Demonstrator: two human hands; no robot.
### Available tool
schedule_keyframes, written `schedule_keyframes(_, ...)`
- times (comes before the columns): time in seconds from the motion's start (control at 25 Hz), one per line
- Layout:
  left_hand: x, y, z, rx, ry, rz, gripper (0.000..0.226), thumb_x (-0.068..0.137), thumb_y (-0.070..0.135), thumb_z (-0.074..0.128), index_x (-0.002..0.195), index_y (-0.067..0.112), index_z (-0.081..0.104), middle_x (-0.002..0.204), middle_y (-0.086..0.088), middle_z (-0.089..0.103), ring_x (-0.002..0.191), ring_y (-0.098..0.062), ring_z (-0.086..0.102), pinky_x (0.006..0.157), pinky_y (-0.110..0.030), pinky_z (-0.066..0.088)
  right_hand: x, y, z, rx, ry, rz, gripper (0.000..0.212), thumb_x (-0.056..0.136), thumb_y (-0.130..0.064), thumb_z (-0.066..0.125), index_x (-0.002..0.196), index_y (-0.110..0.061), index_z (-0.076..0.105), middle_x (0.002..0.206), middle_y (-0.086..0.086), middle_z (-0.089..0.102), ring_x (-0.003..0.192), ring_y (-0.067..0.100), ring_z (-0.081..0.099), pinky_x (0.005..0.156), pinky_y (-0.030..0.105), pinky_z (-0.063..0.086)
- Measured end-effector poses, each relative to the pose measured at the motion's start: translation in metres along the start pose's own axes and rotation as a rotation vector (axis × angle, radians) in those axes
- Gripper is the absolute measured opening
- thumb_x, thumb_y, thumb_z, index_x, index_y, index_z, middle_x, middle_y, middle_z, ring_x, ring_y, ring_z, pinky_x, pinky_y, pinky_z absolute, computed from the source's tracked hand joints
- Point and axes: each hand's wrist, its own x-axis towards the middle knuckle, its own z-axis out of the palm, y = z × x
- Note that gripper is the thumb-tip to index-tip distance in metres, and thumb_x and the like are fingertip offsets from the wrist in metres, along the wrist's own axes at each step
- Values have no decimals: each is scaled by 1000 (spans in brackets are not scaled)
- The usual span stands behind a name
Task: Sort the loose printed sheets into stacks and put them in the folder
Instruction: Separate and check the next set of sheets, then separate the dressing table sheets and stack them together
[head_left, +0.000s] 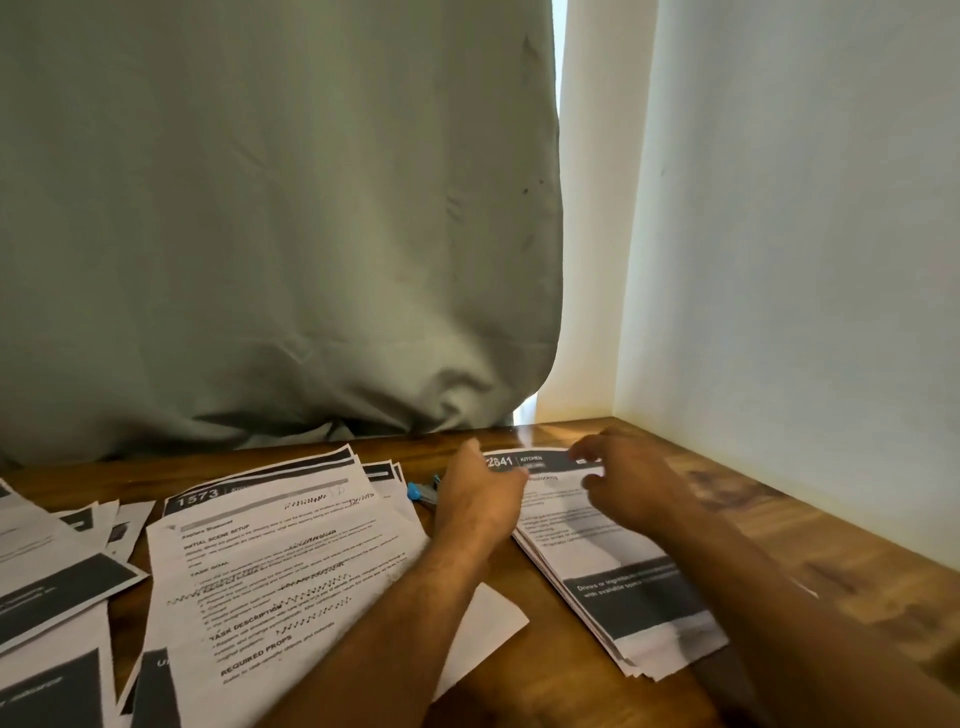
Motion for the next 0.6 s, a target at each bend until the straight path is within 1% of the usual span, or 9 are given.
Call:
schedule_keyframes(0.08, 5, 8, -22, 16, 17, 16, 64, 95, 21, 67, 151, 19, 36, 90, 14, 51, 77, -4, 62, 55, -12, 52, 9, -29, -6, 21, -18, -71, 35, 81, -18, 66, 113, -32, 68, 106, -7, 62, 87, 10, 54, 74, 22, 43)
schedule_keyframes(0.12, 7, 10, -36, 34, 32, 27, 65, 96, 19, 67, 153, 18, 35, 105, 10, 58, 88, -7, 64, 63, -12, 53, 13, -46, -8, 54, -24, -99, 35, 81, -17, 66, 112, -32, 69, 102, -8, 59, 89, 13, 57, 74, 23, 43)
schedule_keyframes(0.16, 10, 11, -50, 63, 49, 32, 66, 95, 19, 67, 153, 18, 35, 127, 3, 60, 108, -14, 63, 80, -19, 54, 17, -62, -9, 104, -26, -120, 35, 80, -17, 67, 112, -31, 69, 99, -9, 57, 92, 15, 58, 77, 24, 44)
schedule_keyframes(0.2, 12, 11, -65, 105, 73, 31, 67, 95, 18, 67, 154, 18, 34, 145, -2, 53, 127, -21, 56, 97, -30, 51, 21, -79, -8, 156, -27, -137, 35, 80, -17, 67, 112, -30, 69, 99, -10, 55, 94, 15, 58, 81, 26, 47)
schedule_keyframes(0.28, 17, 6, -101, 176, 119, 29, 67, 95, 17, 67, 154, 18, 34, 155, -4, 45, 139, -24, 46, 110, -40, 42, 27, -117, 0, 230, -51, -162, 35, 82, -16, 68, 114, -29, 69, 104, -9, 56, 95, 13, 57, 89, 29, 50)
schedule_keyframes(0.4, 19, -9, -154, 282, 184, 40, 64, 94, 18, 69, 152, 17, 39, 151, -3, 50, 131, -21, 53, 101, -34, 44, 33, -175, 19, 255, -113, -222, 38, 84, -9, 66, 117, -28, 68, 109, -7, 59, 97, 11, 56, 94, 28, 49)
schedule_keyframes(0.48, 17, -24, -183, 420, 198, 76, 59, 92, 21, 71, 146, 20, 46, 142, -2, 57, 108, -11, 56, 87, -28, 44, 37, -208, 33, 237, -156, -272, 38, 84, -8, 67, 116, -28, 69, 109, -6, 60, 97, 11, 57, 91, 24, 47)
schedule_keyframes(0.52, 16, -30, -192, 518, 202, 101, 56, 91, 23, 72, 141, 22, 49, 137, -1, 59, 102, -8, 53, 86, -27, 44, 37, -220, 38, 227, -185, -286, 38, 83, -8, 67, 115, -28, 69, 107, -7, 60, 94, 10, 57, 87, 22, 46)
schedule_keyframes(0.6, 14, -45, -211, 764, 203, 115, 52, 87, 36, 74, 133, 26, 53, 134, 0, 60, 110, -12, 56, 99, -34, 48, 39, -244, 51, 249, -246, -300, 35, 82, -8, 69, 110, -29, 70, 103, -9, 63, 92, 9, 59, 83, 21, 47)
